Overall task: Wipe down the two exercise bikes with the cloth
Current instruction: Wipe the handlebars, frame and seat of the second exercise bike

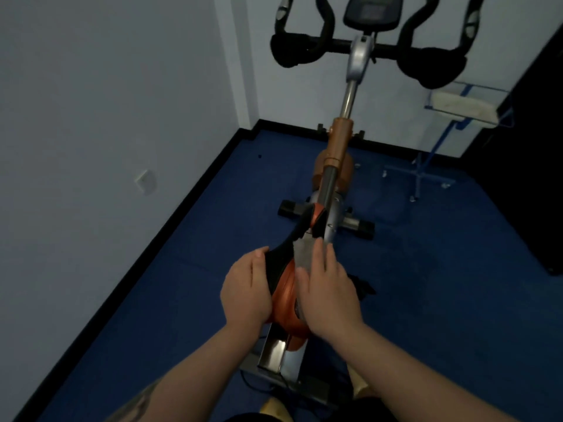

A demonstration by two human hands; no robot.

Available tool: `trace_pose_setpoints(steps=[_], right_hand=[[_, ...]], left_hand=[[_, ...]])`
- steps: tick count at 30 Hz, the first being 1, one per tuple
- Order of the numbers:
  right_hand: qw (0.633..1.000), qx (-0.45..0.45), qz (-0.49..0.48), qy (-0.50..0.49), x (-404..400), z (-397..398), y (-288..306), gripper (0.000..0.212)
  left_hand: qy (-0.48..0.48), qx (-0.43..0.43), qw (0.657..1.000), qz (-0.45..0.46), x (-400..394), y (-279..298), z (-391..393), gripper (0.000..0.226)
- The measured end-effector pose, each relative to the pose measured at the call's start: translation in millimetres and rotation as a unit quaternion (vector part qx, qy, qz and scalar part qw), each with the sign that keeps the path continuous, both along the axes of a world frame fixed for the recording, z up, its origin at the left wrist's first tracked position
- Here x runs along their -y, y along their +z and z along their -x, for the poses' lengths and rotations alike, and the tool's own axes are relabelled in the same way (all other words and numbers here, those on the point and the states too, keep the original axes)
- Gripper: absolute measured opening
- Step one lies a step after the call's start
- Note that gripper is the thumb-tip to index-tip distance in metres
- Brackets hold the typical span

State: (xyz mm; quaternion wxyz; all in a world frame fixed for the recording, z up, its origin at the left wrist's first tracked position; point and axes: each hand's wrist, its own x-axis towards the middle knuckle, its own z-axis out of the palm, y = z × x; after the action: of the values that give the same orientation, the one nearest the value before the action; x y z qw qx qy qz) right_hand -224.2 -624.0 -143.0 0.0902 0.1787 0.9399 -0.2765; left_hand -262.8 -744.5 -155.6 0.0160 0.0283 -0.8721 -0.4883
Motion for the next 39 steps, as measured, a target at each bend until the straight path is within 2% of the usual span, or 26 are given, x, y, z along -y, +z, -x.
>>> trace_pose_setpoints(steps=[3, 6, 8, 13, 14, 17, 18, 23, 24, 28, 30, 33, 35, 37, 39], right_hand=[[0.998, 0.004, 0.008, -0.058, 4.7, 14.3, 1.2, 0.066], [0.994, -0.04, -0.099, -0.026, 31.6, -21.9, 4.0, 0.066], [0.992, -0.042, -0.119, -0.023, 36.4, -30.4, 5.9, 0.065], [0.994, 0.014, 0.017, -0.103, 5.9, 25.3, 6.1, 0.065], [0.994, 0.011, 0.008, -0.105, 9.3, 21.6, 6.7, 0.065], [0.991, -0.012, -0.126, -0.035, 36.2, -19.8, 10.1, 0.068], [0.99, -0.002, -0.139, -0.022, 37.8, -24.5, 9.9, 0.069], [0.994, 0.054, -0.013, -0.092, 7.0, 29.4, 8.4, 0.068], [0.995, 0.048, -0.011, -0.087, 9.4, 26.8, 9.2, 0.068], [0.991, -0.023, -0.128, -0.027, 38.6, -27.0, 9.0, 0.071], [0.993, -0.003, -0.113, -0.029, 31.3, -21.2, 5.9, 0.072], [0.995, 0.056, -0.03, -0.083, 9.8, 20.0, 6.7, 0.068], [0.993, 0.066, -0.008, -0.096, 3.0, 34.2, 7.2, 0.067], [0.995, 0.047, -0.05, -0.068, 13.8, 15.1, 7.9, 0.068], [0.99, -0.021, -0.136, -0.025, 32.9, -22.4, 5.9, 0.069]], left_hand=[[-0.006, -0.003, 1.0, 0.001, 1.9, -0.3, 1.4, 0.03], [-0.021, -0.013, 1.0, 0.009, 4.8, 0.3, 1.0, 0.025], [-0.031, -0.014, 0.999, 0.019, 5.9, 0.2, 0.5, 0.027], [-0.048, -0.005, 0.998, 0.036, 7.2, 1.0, 0.8, 0.029], [-0.048, -0.007, 0.998, 0.034, 7.4, 1.2, 0.7, 0.029], [-0.042, -0.014, 0.998, 0.035, 6.7, 1.1, 0.9, 0.028], [-0.041, -0.014, 0.998, 0.037, 6.3, 0.9, 0.8, 0.028], [-0.049, -0.016, 0.997, 0.054, 4.8, 0.0, 3.6, 0.029], [-0.048, -0.018, 0.997, 0.052, 5.5, -0.5, 3.8, 0.029], [-0.039, -0.03, 0.998, 0.048, 6.1, 0.0, 3.3, 0.027], [-0.045, -0.03, 0.997, 0.056, 5.2, 0.4, 2.8, 0.027], [-0.049, -0.032, 0.997, 0.055, 6.7, 0.3, 3.4, 0.027], [-0.047, -0.035, 0.997, 0.049, 7.0, -1.3, 3.6, 0.026], [-0.049, -0.037, 0.997, 0.046, 7.1, -1.3, 4.1, 0.026], [-0.05, -0.041, 0.997, 0.042, 7.4, -1.9, 4.7, 0.026]])
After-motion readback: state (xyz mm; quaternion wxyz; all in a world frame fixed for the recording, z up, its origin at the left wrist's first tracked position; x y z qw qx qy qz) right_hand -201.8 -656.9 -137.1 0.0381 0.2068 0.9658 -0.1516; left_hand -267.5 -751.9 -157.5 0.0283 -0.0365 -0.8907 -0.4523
